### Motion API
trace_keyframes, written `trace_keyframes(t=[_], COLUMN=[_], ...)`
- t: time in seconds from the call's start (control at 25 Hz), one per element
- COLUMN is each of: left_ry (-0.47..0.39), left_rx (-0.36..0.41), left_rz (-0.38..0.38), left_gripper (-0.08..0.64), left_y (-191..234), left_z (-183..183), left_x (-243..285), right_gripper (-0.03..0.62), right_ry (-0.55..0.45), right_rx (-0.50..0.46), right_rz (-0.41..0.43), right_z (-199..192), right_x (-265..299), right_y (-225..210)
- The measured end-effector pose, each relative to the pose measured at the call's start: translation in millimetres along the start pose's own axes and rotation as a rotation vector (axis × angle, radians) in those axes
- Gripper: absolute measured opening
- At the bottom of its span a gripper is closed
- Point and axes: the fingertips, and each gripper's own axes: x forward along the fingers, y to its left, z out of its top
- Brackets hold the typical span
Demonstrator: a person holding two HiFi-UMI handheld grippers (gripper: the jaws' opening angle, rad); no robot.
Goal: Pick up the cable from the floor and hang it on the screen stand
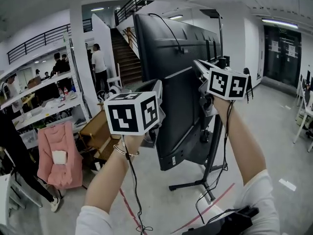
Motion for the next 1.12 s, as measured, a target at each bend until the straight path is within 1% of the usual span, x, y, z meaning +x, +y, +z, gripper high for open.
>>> trace_keyframes(t=[0.12,0.44,0.52,0.64,0.72,0.8,0.96,1.04,1.12], left_ry=[0.027,0.032,0.047,0.089,0.120,0.157,0.239,0.276,0.309], left_rx=[0.019,0.012,-0.007,-0.070,-0.109,-0.134,-0.149,-0.159,-0.149], left_rz=[-0.009,-0.071,-0.097,-0.132,-0.141,-0.136,-0.081,-0.064,-0.054], left_gripper=[0.003,0.003,0.003,0.003,0.003,0.003,0.003,0.003,0.003], left_y=[-15.0,-64.4,-78.6,-98.3,-110.5,-119.6,-122.4,-123.5,-126.6], left_z=[-25.3,-87.2,-110.3,-152.7,-183.4,-216.8,-282.9,-311.6,-337.8], left_x=[0.9,13.4,18.1,30.3,41.5,50.2,53.4,50.7,44.6], right_gripper=[0.028,0.028,0.028,0.028,0.028,0.028,0.028,0.028,0.026], right_ry=[0.053,0.160,0.188,0.232,0.267,0.308,0.392,0.428,0.451], right_rx=[-0.006,-0.048,-0.054,-0.039,-0.016,0.007,0.045,0.059,0.071], right_rz=[-0.028,-0.130,-0.162,-0.200,-0.225,-0.258,-0.315,-0.329,-0.346], right_z=[-34.5,-115.7,-139.5,-178.6,-204.5,-233.6,-292.3,-315.3,-333.7], right_x=[-18.4,-78.3,-93.6,-115.1,-130.0,-147.2,-179.4,-192.2,-204.0], right_y=[-7.0,-23.8,-29.0,-41.1,-51.9,-61.3,-66.9,-64.2,-59.4])
